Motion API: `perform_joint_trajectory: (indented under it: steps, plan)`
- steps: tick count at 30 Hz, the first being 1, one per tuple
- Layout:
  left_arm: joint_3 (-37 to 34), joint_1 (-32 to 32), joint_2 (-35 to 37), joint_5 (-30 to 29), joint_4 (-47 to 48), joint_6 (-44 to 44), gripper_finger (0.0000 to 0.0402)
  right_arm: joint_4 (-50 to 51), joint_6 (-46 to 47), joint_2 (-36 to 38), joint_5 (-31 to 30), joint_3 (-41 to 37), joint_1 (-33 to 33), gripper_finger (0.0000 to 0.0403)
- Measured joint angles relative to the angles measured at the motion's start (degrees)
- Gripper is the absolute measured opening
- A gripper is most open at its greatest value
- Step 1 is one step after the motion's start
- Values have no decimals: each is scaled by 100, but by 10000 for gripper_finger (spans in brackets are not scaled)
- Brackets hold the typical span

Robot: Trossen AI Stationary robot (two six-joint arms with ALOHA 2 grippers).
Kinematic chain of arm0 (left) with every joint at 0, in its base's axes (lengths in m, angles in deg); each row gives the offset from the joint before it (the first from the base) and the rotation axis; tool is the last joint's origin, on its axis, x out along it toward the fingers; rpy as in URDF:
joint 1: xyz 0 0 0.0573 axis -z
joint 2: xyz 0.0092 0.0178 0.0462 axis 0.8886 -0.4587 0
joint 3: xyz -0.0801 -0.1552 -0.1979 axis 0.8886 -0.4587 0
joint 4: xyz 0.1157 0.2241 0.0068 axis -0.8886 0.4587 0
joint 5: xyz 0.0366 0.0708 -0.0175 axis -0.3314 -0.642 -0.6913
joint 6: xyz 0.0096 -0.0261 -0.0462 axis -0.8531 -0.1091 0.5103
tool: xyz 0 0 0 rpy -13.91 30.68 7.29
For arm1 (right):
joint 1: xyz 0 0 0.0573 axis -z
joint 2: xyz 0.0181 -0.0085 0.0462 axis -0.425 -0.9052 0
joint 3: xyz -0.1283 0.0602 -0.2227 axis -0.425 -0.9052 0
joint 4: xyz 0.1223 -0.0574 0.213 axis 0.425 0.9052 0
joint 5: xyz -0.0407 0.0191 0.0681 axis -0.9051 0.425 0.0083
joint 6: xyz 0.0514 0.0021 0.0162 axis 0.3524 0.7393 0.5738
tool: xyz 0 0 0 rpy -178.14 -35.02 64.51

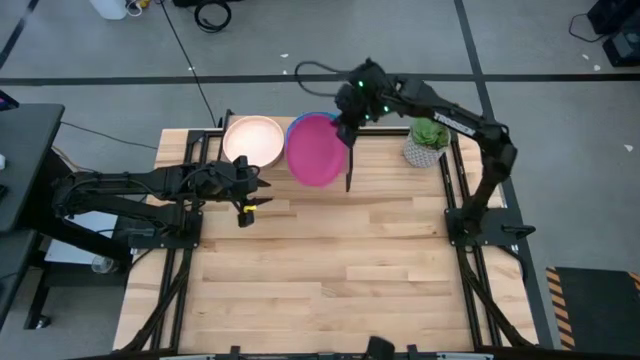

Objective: Place and stack plates onto a shelf
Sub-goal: Stack the pink plate on top of the blue plate on the shelf

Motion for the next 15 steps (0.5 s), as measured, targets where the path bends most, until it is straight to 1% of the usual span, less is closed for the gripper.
perform_joint_trajectory:
  steps: [5, 8, 15]
  plan:
    - [0, 0, 0, 1, 37, 159, 192, -87, -33, -413, 663, 499, 432, 15]
    - [0, 0, 0, 1, 47, 226, 192, -109, -31, -604, 655, 664, 662, 15]
    - [0, 0, 0, 1, 47, 276, 192, 35, 13, -896, 690, 667, 1084, 17]
